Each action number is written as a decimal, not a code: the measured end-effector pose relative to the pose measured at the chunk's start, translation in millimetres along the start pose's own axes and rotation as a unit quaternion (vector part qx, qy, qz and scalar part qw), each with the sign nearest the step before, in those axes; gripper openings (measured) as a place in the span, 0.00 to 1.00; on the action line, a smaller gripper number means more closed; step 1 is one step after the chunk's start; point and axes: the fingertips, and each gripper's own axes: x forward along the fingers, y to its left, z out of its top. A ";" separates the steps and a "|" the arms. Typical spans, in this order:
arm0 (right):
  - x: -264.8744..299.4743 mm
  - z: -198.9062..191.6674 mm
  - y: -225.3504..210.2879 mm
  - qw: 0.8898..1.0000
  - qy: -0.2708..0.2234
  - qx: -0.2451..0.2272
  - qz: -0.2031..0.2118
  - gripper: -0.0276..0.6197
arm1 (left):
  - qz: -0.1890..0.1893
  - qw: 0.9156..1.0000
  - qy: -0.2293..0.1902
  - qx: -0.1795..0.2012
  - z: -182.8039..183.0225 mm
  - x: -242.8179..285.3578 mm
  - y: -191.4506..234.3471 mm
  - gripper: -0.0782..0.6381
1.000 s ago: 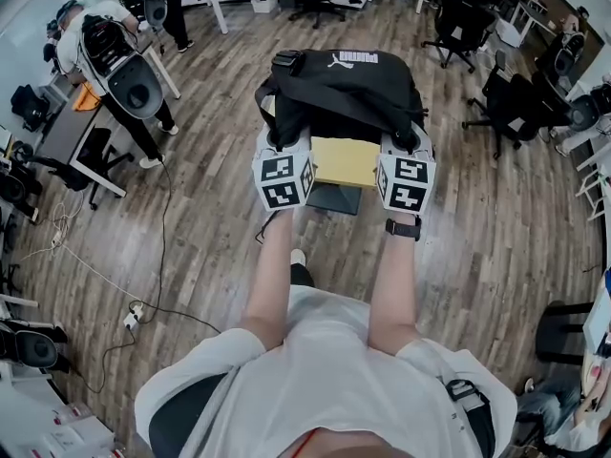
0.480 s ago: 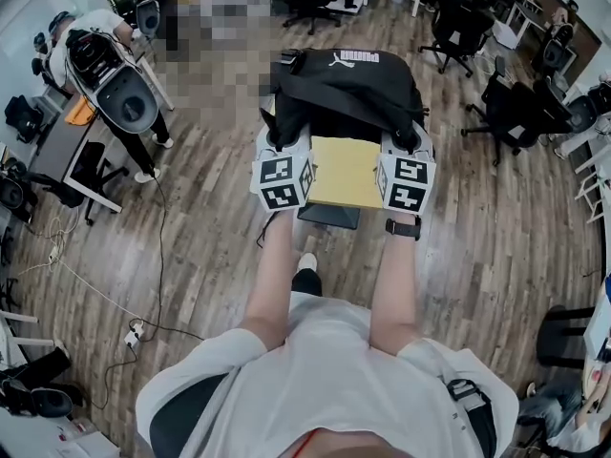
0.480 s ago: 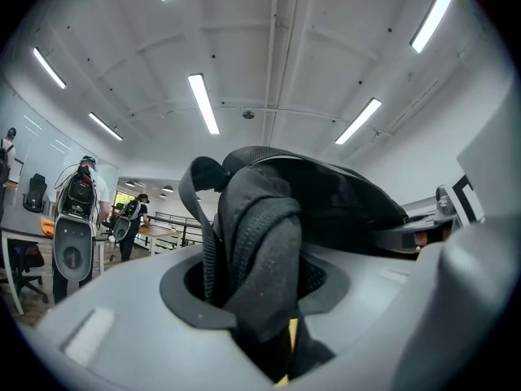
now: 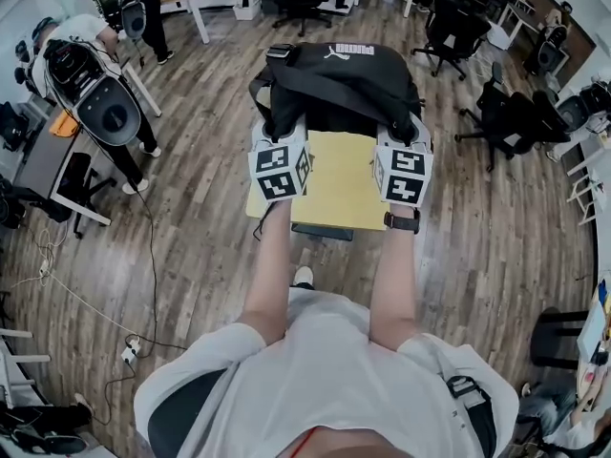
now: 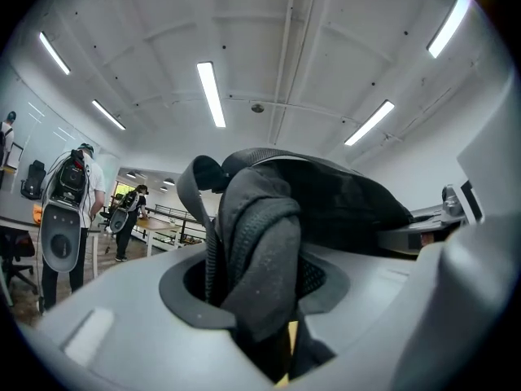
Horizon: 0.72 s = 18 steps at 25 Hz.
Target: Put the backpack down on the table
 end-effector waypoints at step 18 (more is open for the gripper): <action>98.4 -32.3 8.1 0.997 0.037 0.007 -0.060 0.24 | -0.045 0.998 0.026 -0.018 -37.1 96.3 53.7 0.32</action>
